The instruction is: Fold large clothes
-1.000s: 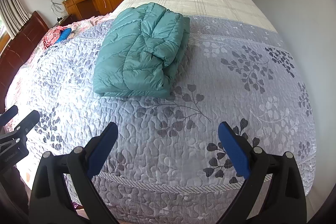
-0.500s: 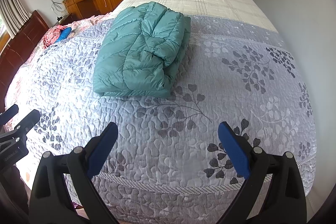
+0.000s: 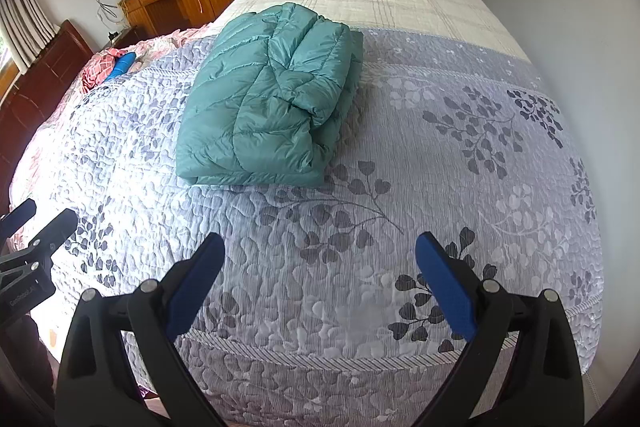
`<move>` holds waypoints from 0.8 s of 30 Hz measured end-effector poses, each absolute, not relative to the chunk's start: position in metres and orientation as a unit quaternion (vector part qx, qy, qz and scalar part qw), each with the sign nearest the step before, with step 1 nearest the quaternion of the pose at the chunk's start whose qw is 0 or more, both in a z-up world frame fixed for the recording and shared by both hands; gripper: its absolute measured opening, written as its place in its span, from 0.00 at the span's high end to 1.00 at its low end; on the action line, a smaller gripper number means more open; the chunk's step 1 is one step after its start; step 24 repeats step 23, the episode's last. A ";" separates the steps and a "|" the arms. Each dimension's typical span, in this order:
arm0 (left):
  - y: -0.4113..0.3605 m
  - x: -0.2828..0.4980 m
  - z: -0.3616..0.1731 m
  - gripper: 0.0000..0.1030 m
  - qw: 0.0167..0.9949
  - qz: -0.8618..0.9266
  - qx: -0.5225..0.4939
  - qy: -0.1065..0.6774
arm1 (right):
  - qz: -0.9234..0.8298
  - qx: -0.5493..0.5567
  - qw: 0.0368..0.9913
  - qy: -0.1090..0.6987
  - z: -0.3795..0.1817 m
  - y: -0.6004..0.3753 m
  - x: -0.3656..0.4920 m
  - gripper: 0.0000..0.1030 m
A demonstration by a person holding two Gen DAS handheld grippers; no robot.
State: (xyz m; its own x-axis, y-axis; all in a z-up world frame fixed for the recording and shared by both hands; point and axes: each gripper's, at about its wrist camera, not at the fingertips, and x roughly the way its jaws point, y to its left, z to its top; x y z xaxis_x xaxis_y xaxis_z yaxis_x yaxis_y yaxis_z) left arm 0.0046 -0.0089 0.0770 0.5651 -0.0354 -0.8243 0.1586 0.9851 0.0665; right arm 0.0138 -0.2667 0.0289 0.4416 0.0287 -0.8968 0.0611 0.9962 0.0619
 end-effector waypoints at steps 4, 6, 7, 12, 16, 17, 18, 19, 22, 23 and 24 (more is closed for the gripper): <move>-0.009 0.006 0.075 0.04 0.882 -0.056 0.066 0.464 | -0.010 0.042 0.847 0.529 0.028 -0.267 0.015 0.07; -0.009 0.006 0.075 0.04 0.881 -0.057 0.066 0.464 | -0.010 0.043 0.847 0.529 0.027 -0.267 0.015 0.07; -0.010 0.006 0.075 0.04 0.881 -0.057 0.066 0.464 | -0.010 0.043 0.848 0.529 0.028 -0.267 0.015 0.07; -0.009 0.007 0.075 0.04 0.882 -0.058 0.066 0.463 | -0.010 0.043 0.847 0.530 0.026 -0.268 0.016 0.07; -0.009 0.007 0.075 0.04 0.882 -0.057 0.066 0.464 | -0.010 0.043 0.847 0.529 0.025 -0.268 0.016 0.07; -0.009 0.008 0.075 0.04 0.881 -0.057 0.066 0.465 | -0.010 0.043 0.847 0.530 0.026 -0.268 0.016 0.07; -0.009 0.008 0.075 0.04 0.881 -0.057 0.066 0.465 | -0.010 0.043 0.847 0.530 0.026 -0.268 0.016 0.07; -0.009 0.008 0.075 0.04 0.881 -0.057 0.067 0.465 | -0.010 0.043 0.847 0.530 0.026 -0.268 0.016 0.07; -0.009 0.008 0.075 0.04 0.881 -0.057 0.066 0.465 | -0.010 0.043 0.847 0.530 0.026 -0.268 0.016 0.07; -0.009 0.008 0.075 0.04 0.881 -0.057 0.066 0.465 | -0.010 0.043 0.847 0.530 0.026 -0.268 0.016 0.07; -0.009 0.008 0.075 0.04 0.881 -0.057 0.066 0.465 | -0.010 0.043 0.847 0.530 0.026 -0.268 0.016 0.07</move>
